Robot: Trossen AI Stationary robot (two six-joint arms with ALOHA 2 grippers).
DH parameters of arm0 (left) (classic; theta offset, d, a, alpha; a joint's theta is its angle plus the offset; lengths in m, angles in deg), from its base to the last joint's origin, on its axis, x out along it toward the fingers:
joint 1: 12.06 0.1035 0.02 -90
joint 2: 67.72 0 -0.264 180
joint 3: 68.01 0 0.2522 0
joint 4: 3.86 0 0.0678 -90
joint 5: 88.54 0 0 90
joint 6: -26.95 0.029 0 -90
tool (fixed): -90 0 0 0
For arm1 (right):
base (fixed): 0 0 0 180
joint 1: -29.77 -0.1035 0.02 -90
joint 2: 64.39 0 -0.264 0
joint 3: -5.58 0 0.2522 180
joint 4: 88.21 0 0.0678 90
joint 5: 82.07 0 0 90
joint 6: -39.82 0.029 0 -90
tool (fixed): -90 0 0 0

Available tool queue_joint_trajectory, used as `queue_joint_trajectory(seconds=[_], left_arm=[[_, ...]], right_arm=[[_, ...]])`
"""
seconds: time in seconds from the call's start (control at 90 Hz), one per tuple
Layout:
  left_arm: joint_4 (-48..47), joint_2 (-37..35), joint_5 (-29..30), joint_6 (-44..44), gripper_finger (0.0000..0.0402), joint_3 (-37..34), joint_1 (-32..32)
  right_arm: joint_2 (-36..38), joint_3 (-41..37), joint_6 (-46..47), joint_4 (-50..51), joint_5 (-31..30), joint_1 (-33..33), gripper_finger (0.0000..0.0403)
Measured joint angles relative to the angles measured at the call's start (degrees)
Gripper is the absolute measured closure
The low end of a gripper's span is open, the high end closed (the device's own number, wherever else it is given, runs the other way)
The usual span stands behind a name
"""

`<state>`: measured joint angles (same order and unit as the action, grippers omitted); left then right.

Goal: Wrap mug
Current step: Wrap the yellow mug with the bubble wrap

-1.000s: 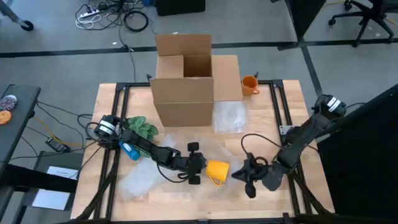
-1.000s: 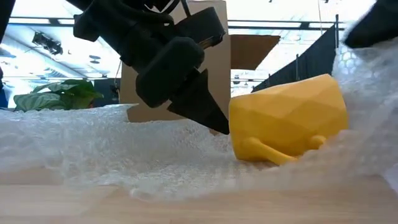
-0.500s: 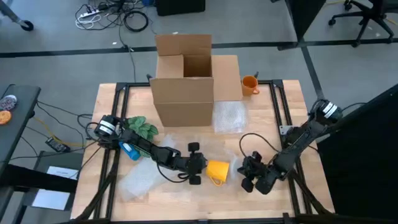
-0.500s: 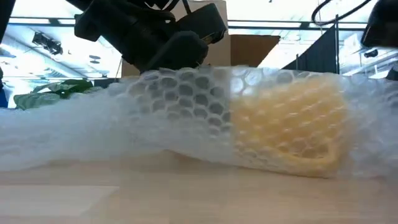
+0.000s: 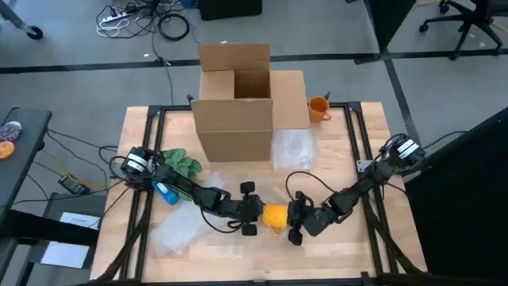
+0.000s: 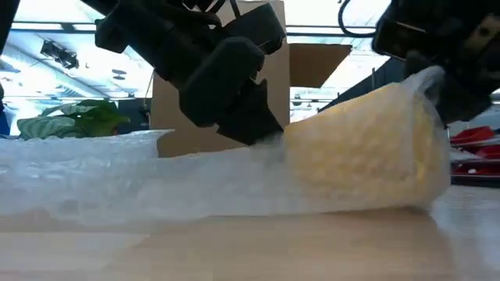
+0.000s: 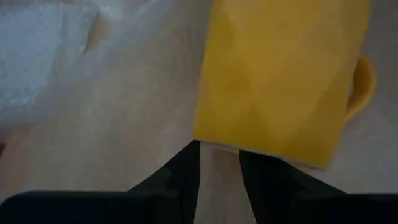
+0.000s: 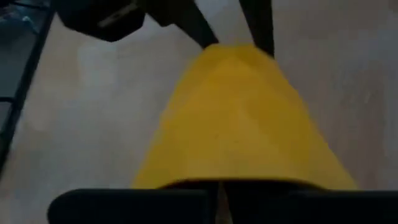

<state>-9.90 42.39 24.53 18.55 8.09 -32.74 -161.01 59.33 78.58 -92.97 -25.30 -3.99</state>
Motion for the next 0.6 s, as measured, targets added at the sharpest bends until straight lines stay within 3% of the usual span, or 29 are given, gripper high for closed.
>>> queue_joint_trajectory(seconds=[0.3,0.6], left_arm=[[-1.6,0.0,-0.3,0.0,0.0302,-0.1,-0.1],[-2.0,0.0,-0.4,-0.9,0.0302,0.3,0.0]], right_arm=[[-2.7,0.1,-3.7,-5.8,4.9,2.4,0.0403],[4.5,0.1,0.2,1.5,4.8,-1.9,0.0403]])
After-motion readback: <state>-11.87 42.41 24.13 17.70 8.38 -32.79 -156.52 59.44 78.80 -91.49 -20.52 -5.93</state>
